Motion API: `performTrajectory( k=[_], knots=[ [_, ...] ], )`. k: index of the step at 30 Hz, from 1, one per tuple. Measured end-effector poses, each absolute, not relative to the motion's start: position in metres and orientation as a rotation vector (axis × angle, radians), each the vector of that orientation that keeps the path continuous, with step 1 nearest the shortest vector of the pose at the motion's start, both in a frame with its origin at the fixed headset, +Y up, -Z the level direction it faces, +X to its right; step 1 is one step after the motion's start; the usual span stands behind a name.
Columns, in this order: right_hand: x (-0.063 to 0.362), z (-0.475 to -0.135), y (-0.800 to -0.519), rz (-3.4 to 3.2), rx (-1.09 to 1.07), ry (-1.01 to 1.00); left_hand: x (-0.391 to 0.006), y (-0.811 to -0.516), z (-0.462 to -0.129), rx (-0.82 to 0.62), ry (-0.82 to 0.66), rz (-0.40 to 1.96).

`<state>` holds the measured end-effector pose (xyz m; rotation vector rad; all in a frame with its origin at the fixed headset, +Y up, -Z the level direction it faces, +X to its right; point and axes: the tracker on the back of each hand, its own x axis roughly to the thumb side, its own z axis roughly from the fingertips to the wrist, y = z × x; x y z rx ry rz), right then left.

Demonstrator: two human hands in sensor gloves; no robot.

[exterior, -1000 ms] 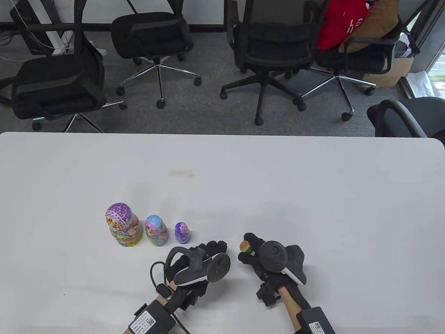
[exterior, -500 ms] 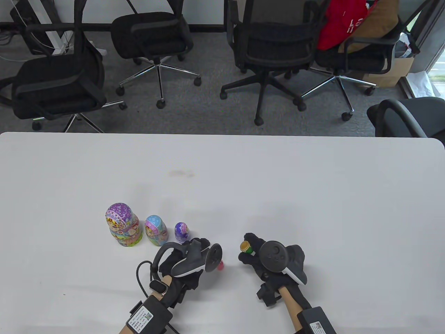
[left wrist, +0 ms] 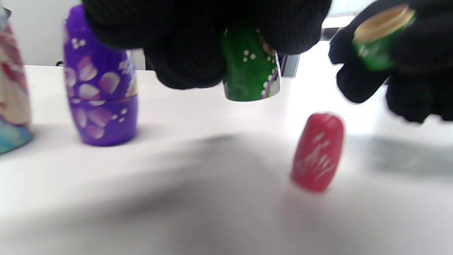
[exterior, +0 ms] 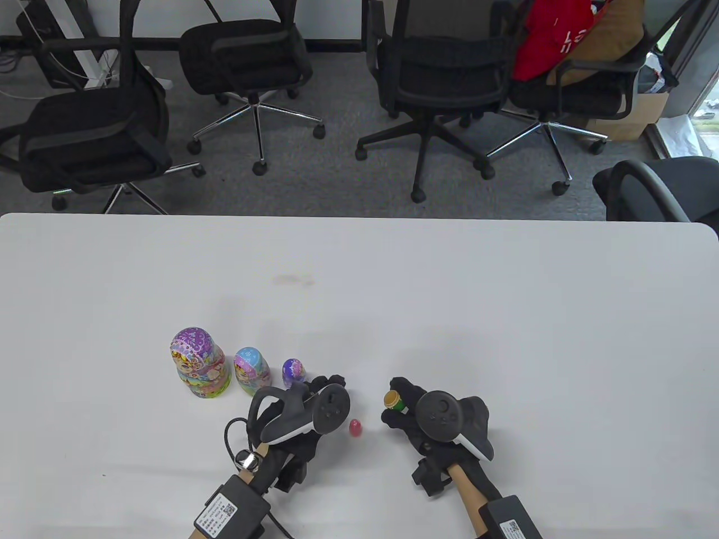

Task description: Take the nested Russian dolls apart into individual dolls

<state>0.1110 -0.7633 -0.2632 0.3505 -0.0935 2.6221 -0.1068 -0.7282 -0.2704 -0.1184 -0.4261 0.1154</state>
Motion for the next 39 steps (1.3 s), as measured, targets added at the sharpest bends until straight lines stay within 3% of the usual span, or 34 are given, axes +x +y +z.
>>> performTrajectory(
  k=[9,20,39],
  knots=[
    [0.094,-0.255,-0.760,2.616,0.430,-0.105,-0.108,-0.708,-0.263,-0.082,-0.497,0.415],
    [0.083,-0.249,-0.758,2.601,0.493,-0.128,-0.105,-0.710,-0.261,-0.105,-0.517,0.534],
    [0.080,-0.249,-0.759,2.618,0.422,-0.251,-0.094,-0.723,-0.255,-0.024,-0.528,0.476]
  ],
)
